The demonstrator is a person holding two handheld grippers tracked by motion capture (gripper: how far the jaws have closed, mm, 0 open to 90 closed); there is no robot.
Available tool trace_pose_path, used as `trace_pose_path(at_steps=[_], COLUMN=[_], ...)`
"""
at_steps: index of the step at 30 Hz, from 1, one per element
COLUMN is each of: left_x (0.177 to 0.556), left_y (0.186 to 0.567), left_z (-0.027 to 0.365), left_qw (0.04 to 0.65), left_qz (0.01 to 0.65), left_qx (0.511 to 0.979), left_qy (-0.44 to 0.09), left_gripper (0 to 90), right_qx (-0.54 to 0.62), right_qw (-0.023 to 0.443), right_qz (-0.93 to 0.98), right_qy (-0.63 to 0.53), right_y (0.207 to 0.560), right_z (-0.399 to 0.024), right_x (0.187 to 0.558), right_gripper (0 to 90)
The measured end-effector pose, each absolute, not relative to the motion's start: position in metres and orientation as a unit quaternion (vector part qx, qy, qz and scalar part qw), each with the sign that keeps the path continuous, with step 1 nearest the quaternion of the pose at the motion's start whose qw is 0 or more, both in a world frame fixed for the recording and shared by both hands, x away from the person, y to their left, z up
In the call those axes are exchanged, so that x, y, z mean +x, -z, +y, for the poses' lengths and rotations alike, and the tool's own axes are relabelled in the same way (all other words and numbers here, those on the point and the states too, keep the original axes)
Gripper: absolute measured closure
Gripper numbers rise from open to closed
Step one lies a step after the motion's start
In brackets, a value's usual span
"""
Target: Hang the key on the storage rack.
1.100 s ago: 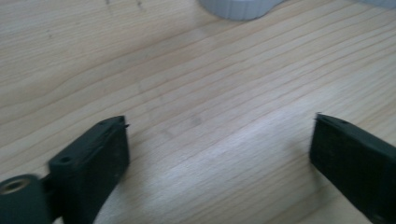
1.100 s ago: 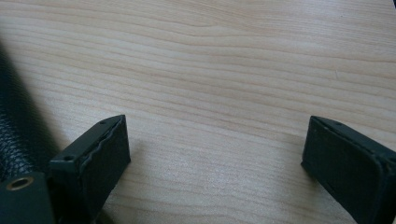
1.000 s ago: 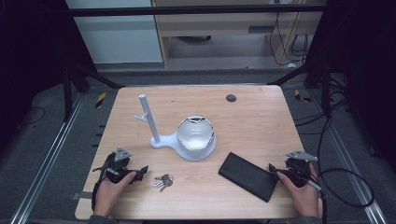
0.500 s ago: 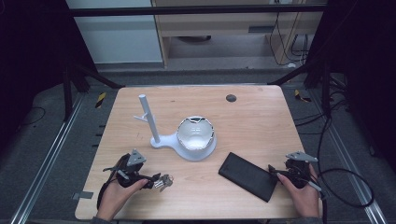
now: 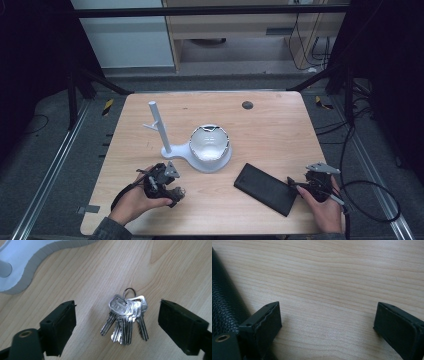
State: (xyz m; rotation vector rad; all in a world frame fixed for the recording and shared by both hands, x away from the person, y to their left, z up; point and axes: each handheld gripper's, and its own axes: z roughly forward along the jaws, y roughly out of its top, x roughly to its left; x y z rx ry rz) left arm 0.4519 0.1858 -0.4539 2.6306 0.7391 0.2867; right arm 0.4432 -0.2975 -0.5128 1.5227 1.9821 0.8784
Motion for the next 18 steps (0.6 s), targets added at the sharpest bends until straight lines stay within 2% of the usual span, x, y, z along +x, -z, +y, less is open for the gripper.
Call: trace_pose_path(at_steps=[6, 11, 18], left_x=[0.459, 0.463, 0.467], left_y=[0.460, 0.467, 0.471], left_z=[0.192, 0.194, 0.194], left_qw=[0.178, 0.166, 0.166], left_qz=[0.261, 0.247, 0.249], left_qx=[0.945, 0.953, 0.953], left_qy=[-0.083, -0.063, -0.051], left_gripper=[21.9, 31.2, 34.9], right_qx=[0.557, 0.558, 0.558], right_qw=[0.245, 0.245, 0.245], right_qz=[0.726, 0.725, 0.725], right_qy=[-0.321, -0.321, -0.321], right_y=[0.513, 0.513, 0.513], right_z=[-0.298, -0.297, -0.297], right_x=[0.443, 0.443, 0.443], right_gripper=[7.6, 7.7, 7.6])
